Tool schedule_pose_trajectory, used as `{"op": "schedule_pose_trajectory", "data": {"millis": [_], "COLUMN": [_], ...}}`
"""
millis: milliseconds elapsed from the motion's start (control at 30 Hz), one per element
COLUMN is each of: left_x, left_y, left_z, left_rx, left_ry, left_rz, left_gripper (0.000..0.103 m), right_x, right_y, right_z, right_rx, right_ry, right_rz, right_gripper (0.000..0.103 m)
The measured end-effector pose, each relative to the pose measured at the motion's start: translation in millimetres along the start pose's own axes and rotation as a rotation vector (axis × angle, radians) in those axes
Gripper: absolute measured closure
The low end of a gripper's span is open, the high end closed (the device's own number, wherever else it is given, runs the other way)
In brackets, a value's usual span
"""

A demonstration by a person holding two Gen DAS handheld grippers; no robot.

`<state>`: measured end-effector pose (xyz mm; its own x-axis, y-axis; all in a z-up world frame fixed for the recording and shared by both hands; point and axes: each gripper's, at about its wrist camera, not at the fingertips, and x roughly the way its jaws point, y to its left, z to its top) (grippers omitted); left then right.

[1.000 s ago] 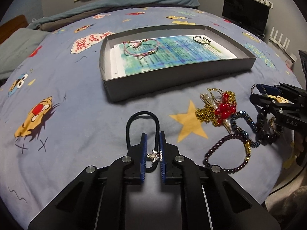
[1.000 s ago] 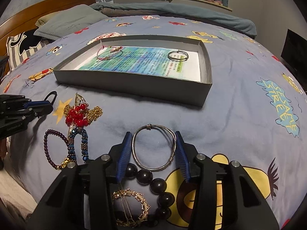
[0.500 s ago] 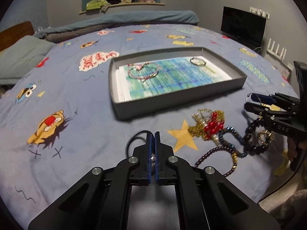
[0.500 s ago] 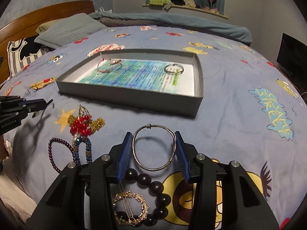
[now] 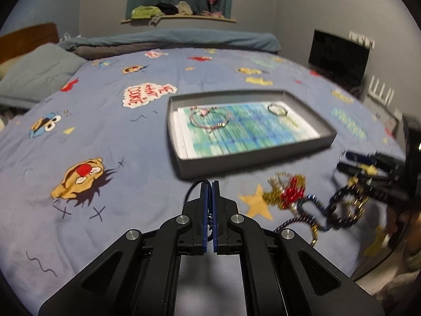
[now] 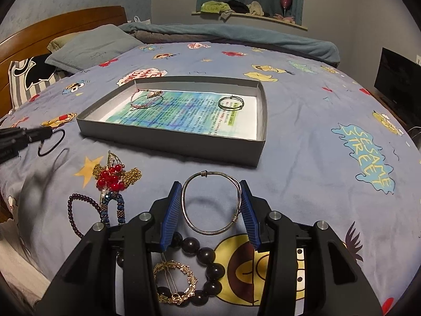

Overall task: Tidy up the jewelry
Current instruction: 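Carry the black hair tie and silver hoop over the gray tray with both tools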

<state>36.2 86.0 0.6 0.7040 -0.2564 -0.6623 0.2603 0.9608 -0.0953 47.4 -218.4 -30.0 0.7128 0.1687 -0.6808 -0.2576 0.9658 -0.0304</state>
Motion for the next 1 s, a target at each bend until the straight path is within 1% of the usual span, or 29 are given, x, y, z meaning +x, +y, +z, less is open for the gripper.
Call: {"op": "schedule_pose_trajectory", "data": {"millis": [133,233,333,467,633,733,833,900,1000], "left_x": [-9.9,-18.5,-24.4,-21.7,-4.3,13.6,36.6,51.8,69.8], "left_y": [4.9,4.1,0.0,-4.8,-14.0,-21.4,-27.1,-29.3,-28.4], "left_z": [9.5,20.2,33.8,55.5,86.7,102.7,107.8,103.8,96.0], "left_rx": [-0.026,-0.024,-0.008,-0.005,-0.005,-0.011,-0.008,0.005,0.014], "left_ry": [-0.026,-0.050,-0.066,-0.065,-0.070,-0.065,-0.047,-0.031,-0.003], "left_rz": [-0.021,-0.026,-0.026,-0.051,-0.067,-0.069,-0.049,-0.023,-0.007], "left_gripper": [0.100,0.100,0.100,0.100,0.100,0.100,0.100,0.100,0.100], "right_x": [-2.2,-7.0,-11.0,-16.3,-11.6,6.6,31.5,47.3,65.7], "right_y": [-1.2,-4.2,-7.7,-9.2,-10.7,-11.1,-12.5,-14.2,-14.2], "right_z": [2.2,8.4,22.1,50.9,90.2,105.0,106.8,101.7,91.1], "right_rx": [0.002,0.011,0.018,0.011,0.024,0.035,0.055,0.068,0.066], "right_ry": [-0.008,-0.022,-0.039,-0.082,-0.122,-0.104,-0.071,-0.039,-0.005], "right_rz": [-0.002,-0.001,0.003,-0.012,-0.033,-0.044,-0.058,-0.054,-0.047], "right_gripper": [0.059,0.059,0.059,0.059,0.059,0.059,0.059,0.059,0.059]}}
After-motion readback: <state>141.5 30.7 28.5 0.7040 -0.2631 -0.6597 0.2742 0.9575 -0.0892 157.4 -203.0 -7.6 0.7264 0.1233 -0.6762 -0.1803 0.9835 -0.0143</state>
